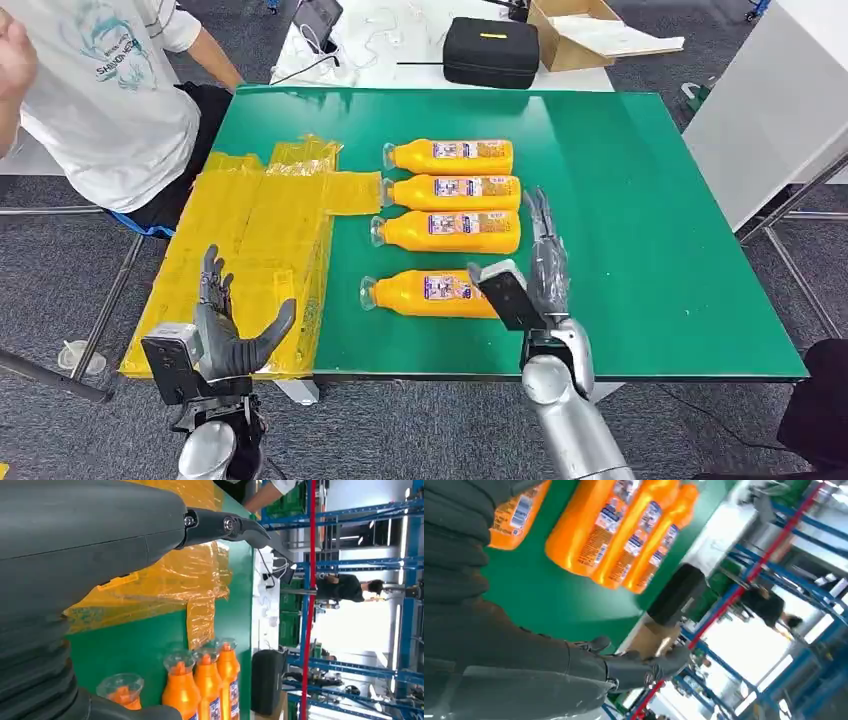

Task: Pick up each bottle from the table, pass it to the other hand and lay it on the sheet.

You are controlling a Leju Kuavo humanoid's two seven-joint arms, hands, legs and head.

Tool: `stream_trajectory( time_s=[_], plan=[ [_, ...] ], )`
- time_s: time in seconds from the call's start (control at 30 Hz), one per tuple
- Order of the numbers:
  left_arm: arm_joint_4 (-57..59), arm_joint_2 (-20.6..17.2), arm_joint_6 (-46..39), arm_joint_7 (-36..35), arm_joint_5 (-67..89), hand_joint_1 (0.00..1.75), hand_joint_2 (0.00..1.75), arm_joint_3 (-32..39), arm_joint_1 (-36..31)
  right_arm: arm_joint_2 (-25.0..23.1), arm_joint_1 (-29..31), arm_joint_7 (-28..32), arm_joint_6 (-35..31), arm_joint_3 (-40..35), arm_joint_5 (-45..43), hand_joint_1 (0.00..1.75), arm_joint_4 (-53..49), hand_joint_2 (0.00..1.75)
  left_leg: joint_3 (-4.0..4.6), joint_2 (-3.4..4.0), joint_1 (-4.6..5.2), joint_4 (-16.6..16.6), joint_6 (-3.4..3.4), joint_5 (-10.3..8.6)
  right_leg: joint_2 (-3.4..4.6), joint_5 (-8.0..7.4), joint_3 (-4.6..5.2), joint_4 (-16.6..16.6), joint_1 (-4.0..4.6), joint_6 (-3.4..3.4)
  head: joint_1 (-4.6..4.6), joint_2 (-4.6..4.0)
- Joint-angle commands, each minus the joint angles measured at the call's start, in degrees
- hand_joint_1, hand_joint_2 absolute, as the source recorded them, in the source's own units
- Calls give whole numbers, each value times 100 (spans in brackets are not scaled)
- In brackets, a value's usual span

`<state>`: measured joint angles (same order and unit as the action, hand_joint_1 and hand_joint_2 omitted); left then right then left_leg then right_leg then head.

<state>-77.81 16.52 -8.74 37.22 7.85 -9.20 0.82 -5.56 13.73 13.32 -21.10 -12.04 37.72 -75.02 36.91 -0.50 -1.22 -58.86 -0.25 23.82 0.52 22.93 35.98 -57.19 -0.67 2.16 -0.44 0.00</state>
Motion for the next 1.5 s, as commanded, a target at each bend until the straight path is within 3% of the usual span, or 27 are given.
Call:
stream_trajectory(
  time_s=[0.03, 0.2, 0.23, 0.37, 0.5, 1.07, 1.5],
  plan=[
    [423, -166, 97, -15, 38, 0, 175, 162, -178, 613, 1217, -589, 967, -586, 96, 0, 1507, 175, -31, 27, 4, 9, 8, 5, 19, -4, -21, 10, -1, -6, 0, 0],
    [421, -150, 105, -12, 45, 0, 175, 171, -177, 604, 1168, -593, 935, -610, 110, 0, 1465, 175, -18, 2, 2, 6, 4, 2, 0, 2, -16, 6, 0, -3, 0, 0],
    [427, -139, 106, -12, 47, 0, 175, 193, -182, 663, 1246, -679, 1106, -725, 193, 0, 1544, 175, -48, 10, 6, 14, 10, 9, 1, 7, -44, 13, -1, -9, 0, 0],
    [605, -122, 178, 10, 85, 0, 175, 304, -270, 685, 1773, -664, 1813, -1067, -132, 0, 2043, 175, -17, 15, 5, 4, 5, 3, 12, -1, -10, 3, -3, -3, 0, 0],
    [760, -119, 231, 34, 127, 0, 175, 347, -325, 822, 1857, -482, 2349, -1493, -528, 0, 2110, 175, -22, 18, 6, 6, 7, 3, 13, -1, -16, 4, -2, -5, 0, 0],
    [1043, -105, 279, 43, 205, 0, 175, 391, -432, 1262, 1477, -545, 2518, -2535, -466, 0, 1839, 175, -27, -5, 5, 7, 7, 3, -11, 7, -26, 6, -1, -5, 0, 0],
    [996, -98, 285, 9, 219, 0, 175, 393, -335, 1736, 1338, -982, 2315, -2324, -154, 0, 1904, 175, -20, -10, 6, 5, 7, 3, -14, 8, -22, 5, -3, -3, 0, 2]
  ],
)
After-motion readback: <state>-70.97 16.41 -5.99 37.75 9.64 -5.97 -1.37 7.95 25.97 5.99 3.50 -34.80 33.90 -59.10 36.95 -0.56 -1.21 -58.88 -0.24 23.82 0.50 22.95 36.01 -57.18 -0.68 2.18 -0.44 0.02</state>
